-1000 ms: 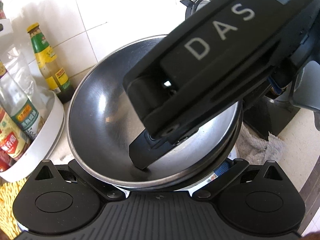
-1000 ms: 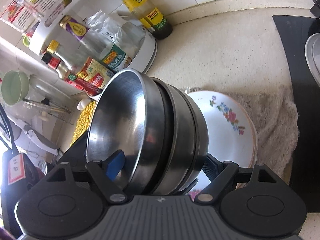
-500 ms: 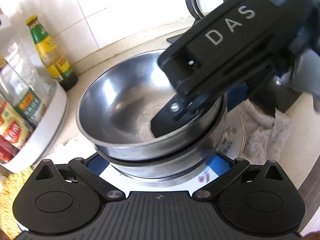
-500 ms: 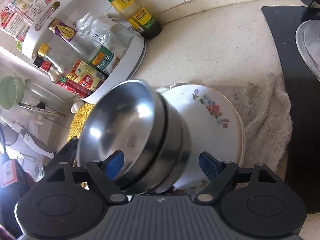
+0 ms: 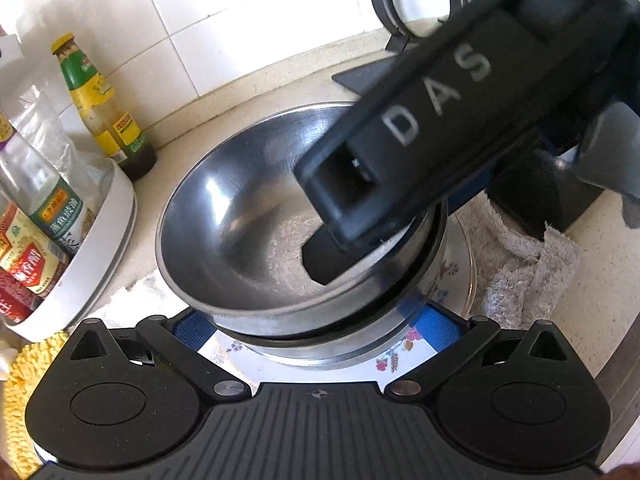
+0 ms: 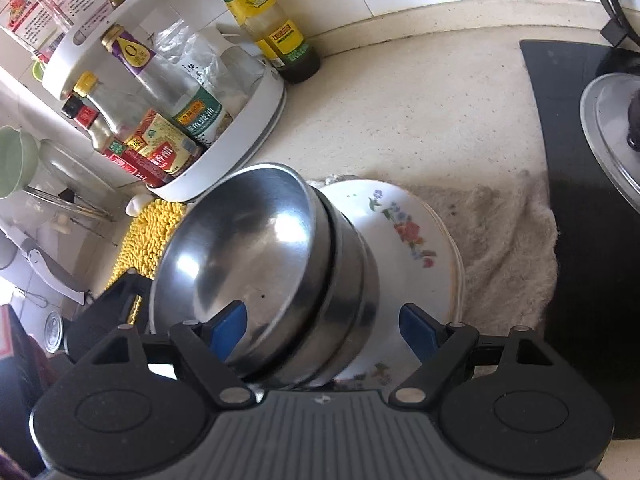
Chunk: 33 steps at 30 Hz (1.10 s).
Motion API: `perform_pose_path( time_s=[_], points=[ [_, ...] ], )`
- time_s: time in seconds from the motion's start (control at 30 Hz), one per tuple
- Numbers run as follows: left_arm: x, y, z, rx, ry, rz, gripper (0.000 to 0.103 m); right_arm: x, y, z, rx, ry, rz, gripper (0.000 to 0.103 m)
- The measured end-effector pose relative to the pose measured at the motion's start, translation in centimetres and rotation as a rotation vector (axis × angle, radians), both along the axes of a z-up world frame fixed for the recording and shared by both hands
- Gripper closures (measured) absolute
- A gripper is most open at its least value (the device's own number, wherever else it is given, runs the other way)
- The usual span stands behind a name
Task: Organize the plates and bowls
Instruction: 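Lower the nested bowls onto the floral plate stack with the right tool, then open the right tool and release the bowls on the plates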
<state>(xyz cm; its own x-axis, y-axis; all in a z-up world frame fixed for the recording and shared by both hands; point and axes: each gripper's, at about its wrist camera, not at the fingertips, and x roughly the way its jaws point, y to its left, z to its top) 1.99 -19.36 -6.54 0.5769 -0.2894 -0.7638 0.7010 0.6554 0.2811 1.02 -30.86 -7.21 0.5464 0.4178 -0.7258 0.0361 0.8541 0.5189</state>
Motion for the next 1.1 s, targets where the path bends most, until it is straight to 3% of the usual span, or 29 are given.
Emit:
perform_pose_path(
  time_s=[0.17,0.27,0.43,0.53,0.7,0.97,1.1],
  points=[
    [-1.2,-0.1,0.1,0.086,-0.051,-0.003,0.0,0.2,0.2,-0.2,-0.016,-0.002,0.005,0.005],
    [-1.5,0.0,0.3,0.095,-0.048,0.005,0.0,0.4,0.6,-0.2,-0.025,-0.004,0.015,0.003],
    [-2.1,2.8,1.3,-0.051,0.031,-0.016,0.0,0.6,1.3,0.4,-0.089,-0.024,0.032,0.003],
    [-1.8,3.6,1.1,-0.044,0.021,0.04,0.0,0.5,1.4,0.6,-0.094,-0.029,0.033,0.003],
    [-3.0,5.9,1.9,-0.106,0.012,0.112,0.0,-1.1,0.8,2.4,-0.068,-0.111,0.012,0.003],
    [-4.1,8.3,4.6,-0.23,-0.033,0.298,0.0,-7.8,2.1,4.9,-0.152,-0.228,0.001,0.0],
    [-3.8,8.1,4.8,-0.222,-0.047,0.342,0.0,-9.8,2.5,4.2,-0.18,-0.228,-0.064,0.0]
  ],
)
